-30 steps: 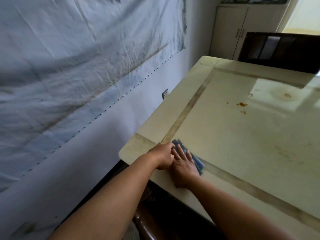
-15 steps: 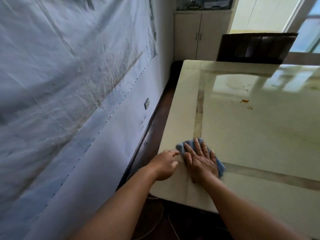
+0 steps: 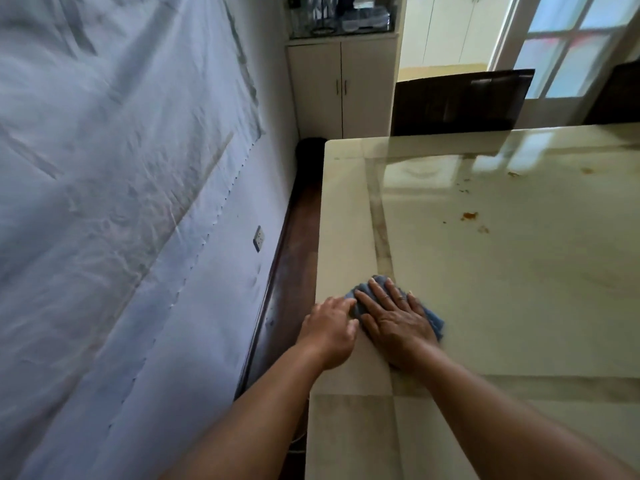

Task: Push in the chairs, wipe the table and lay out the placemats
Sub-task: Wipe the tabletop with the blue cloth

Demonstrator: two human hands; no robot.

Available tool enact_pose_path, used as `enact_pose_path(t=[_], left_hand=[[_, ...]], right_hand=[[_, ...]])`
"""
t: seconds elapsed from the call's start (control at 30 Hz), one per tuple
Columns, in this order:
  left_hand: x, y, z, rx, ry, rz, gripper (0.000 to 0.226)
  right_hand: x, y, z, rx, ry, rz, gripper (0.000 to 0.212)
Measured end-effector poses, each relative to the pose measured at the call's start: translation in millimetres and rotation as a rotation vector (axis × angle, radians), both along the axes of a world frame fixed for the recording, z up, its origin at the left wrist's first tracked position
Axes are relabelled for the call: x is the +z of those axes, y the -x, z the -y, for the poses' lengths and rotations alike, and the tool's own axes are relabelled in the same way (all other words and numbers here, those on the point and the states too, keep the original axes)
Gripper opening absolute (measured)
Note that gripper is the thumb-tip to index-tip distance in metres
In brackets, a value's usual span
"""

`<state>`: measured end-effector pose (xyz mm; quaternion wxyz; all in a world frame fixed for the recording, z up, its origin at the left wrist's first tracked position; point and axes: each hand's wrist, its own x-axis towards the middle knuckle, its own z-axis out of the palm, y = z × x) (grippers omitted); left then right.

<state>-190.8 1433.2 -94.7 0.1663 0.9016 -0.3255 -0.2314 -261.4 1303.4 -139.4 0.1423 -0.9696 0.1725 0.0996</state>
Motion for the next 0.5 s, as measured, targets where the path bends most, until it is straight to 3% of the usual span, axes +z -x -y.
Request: enact_pose_path(t=[0.5], left_hand=[[-37,-142,153,0.005,0.106,0.137,0.048]], right_hand=[[-4,-178,151,-0.252,0.002,0.032,0.056]])
